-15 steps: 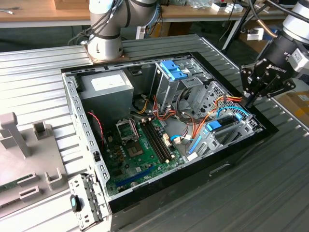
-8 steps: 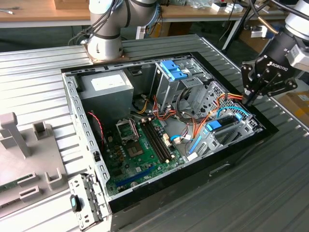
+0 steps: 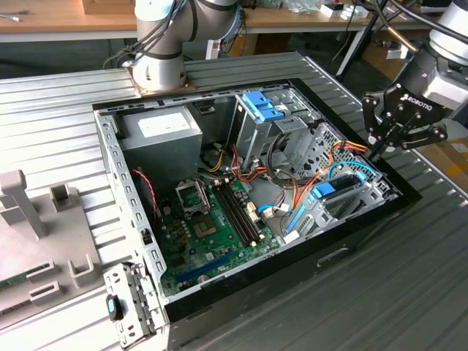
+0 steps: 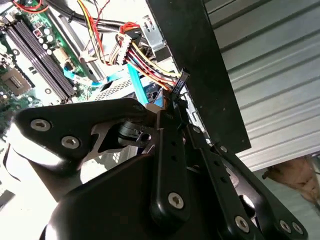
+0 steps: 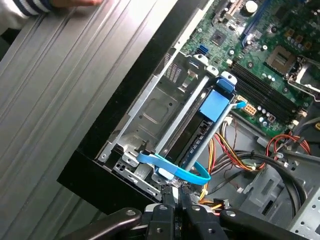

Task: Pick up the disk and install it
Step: 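Insert the first disk wire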

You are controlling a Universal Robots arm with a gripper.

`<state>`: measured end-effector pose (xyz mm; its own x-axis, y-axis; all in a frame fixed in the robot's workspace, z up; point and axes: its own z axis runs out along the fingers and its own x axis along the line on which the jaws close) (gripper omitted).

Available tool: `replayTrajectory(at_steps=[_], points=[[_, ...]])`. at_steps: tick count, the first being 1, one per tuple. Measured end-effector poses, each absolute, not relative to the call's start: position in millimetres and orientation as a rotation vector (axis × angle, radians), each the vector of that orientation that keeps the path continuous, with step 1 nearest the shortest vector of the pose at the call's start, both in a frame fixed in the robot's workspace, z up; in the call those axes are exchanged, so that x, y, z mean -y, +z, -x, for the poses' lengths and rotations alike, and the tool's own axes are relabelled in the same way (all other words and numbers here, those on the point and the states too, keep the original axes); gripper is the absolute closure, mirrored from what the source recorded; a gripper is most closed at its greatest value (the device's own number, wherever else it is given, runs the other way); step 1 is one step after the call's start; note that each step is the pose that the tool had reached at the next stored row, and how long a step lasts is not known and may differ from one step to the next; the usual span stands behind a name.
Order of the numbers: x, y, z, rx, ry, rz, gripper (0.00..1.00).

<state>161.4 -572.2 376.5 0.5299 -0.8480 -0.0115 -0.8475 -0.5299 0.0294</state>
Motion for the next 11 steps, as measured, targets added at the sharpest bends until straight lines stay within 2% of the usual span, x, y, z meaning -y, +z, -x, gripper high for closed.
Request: replayTrajectory(at_steps=[11], points=[[574.1, 375.5, -161.4, 1.812, -0.041, -2.544, 0.84]])
